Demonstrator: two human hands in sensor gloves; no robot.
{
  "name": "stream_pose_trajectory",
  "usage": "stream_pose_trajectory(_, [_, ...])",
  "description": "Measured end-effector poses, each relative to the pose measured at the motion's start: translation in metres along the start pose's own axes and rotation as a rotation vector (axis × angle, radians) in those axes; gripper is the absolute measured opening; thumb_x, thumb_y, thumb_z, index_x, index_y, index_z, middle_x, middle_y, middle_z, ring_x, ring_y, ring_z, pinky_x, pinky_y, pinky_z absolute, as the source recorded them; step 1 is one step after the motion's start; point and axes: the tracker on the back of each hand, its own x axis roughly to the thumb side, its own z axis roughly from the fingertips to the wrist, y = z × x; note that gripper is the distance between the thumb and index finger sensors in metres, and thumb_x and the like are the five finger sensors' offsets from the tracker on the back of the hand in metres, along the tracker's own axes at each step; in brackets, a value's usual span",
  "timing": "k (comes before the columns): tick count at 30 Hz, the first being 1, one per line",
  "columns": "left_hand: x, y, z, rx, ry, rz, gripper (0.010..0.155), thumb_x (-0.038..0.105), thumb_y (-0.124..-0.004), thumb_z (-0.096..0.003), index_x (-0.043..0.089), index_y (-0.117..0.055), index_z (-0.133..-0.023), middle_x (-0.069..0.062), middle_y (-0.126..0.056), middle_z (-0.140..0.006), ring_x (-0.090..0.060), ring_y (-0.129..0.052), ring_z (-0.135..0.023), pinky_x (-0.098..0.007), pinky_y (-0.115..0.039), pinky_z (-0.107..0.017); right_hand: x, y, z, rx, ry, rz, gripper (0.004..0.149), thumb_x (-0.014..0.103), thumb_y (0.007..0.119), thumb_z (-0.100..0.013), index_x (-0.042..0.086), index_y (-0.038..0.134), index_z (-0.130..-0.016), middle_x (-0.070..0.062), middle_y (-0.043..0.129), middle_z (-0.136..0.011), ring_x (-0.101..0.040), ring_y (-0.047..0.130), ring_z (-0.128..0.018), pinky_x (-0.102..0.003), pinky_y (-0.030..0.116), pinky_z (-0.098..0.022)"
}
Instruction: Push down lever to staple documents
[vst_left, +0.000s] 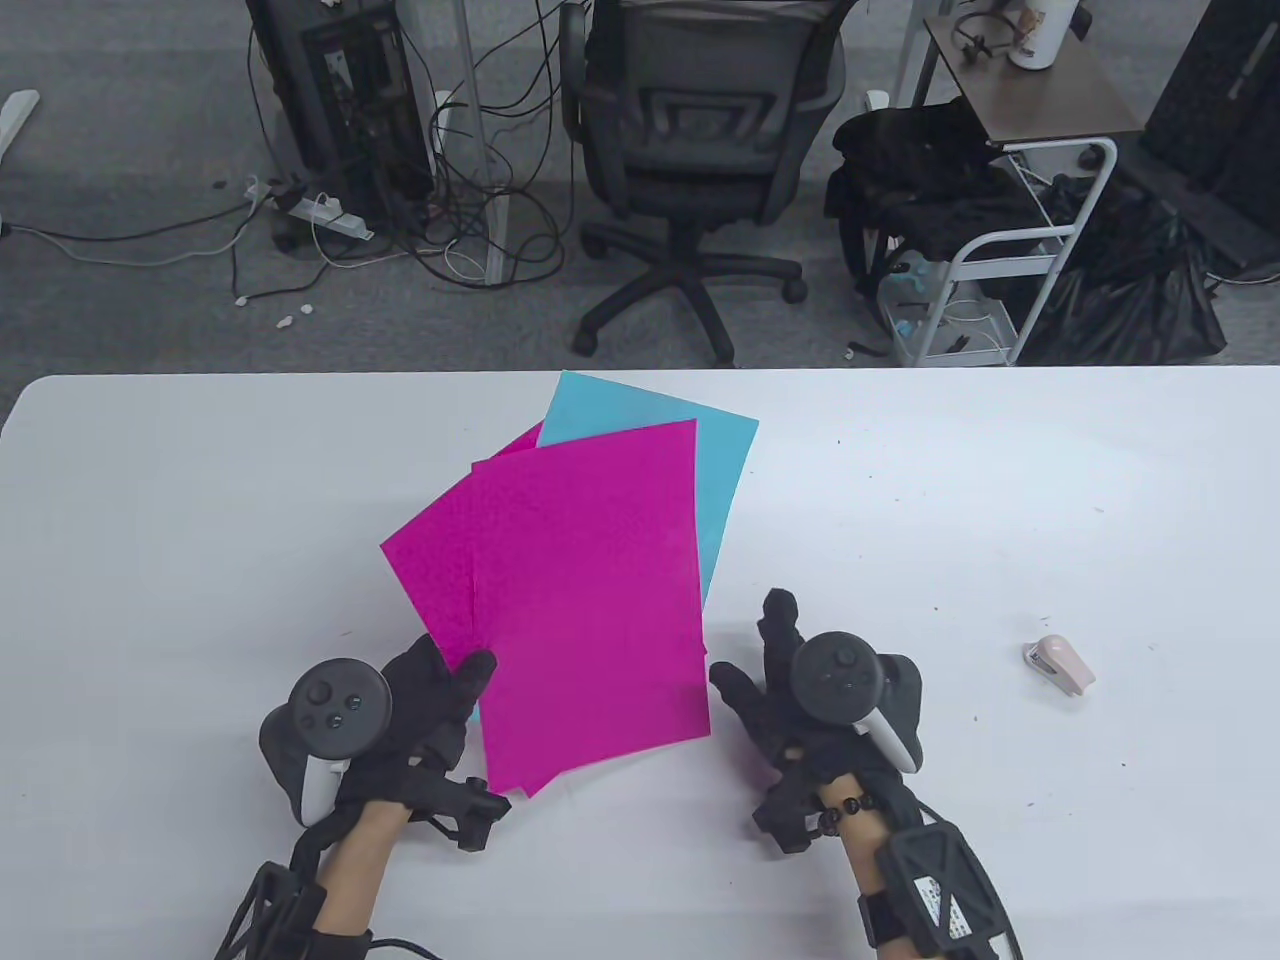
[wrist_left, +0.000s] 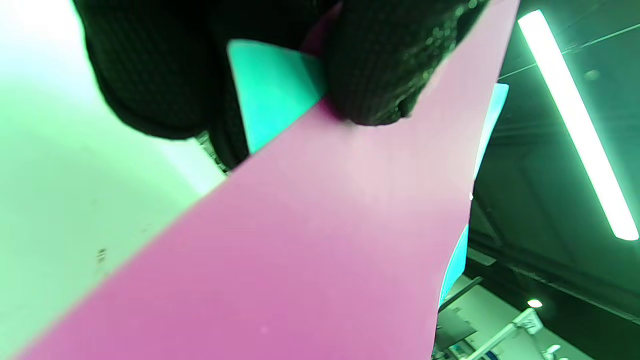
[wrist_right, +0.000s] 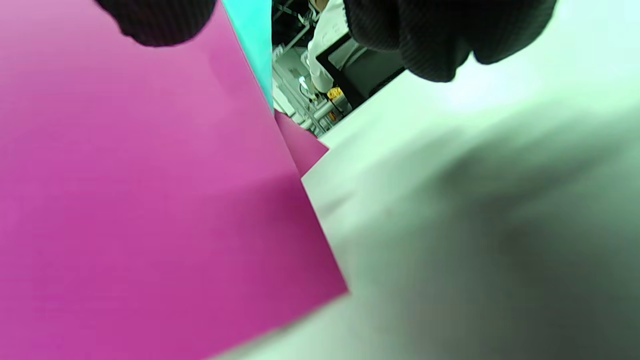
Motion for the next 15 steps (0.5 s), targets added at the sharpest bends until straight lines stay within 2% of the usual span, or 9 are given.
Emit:
stream_pose_trajectory(7, [0.008,0.001,0.005,-0.003,-0.183,0.086,0.041,0.027,-0.087,-0.0527,0.020,-0.083,-0.093,-0.002,-0.104,-0.080,-0.020,-0.108,-0.060,-0.052,-0.094,-0.049,0.004,-0.013,0.009,-0.081,-0.077,-0.198,0.095,0.049,0.066,-0.051,-0.010,0.015,-0.105,-0.039,0.045,-0.104,-0.061,0.067,-0.091,-0.069,0.063,-0.064])
stream_pose_trajectory(11, [0.009,0.001,0.007,-0.005,-0.240,0.129,0.041,0.027,-0.086,-0.0528,0.024,-0.082,-0.093,0.001,-0.102,-0.083,-0.022,-0.106,-0.065,-0.053,-0.091,-0.053,0.010,-0.018,0.014,-0.102,-0.129,-0.306,0.093,0.047,0.069,-0.051,-0.010,0.019,-0.106,-0.037,0.050,-0.104,-0.059,0.070,-0.090,-0.068,0.065,-0.063])
stream_pose_trajectory(15, [0.008,0.003,0.008,0.001,-0.258,0.153,0.041,0.027,-0.084,-0.0534,0.023,-0.081,-0.094,0.000,-0.100,-0.085,-0.026,-0.104,-0.069,-0.056,-0.089,-0.056,0.015,-0.023,0.017,-0.167,-0.176,-0.324,0.088,0.043,0.072,-0.051,-0.008,0.026,-0.107,-0.035,0.057,-0.102,-0.057,0.075,-0.088,-0.067,0.067,-0.063])
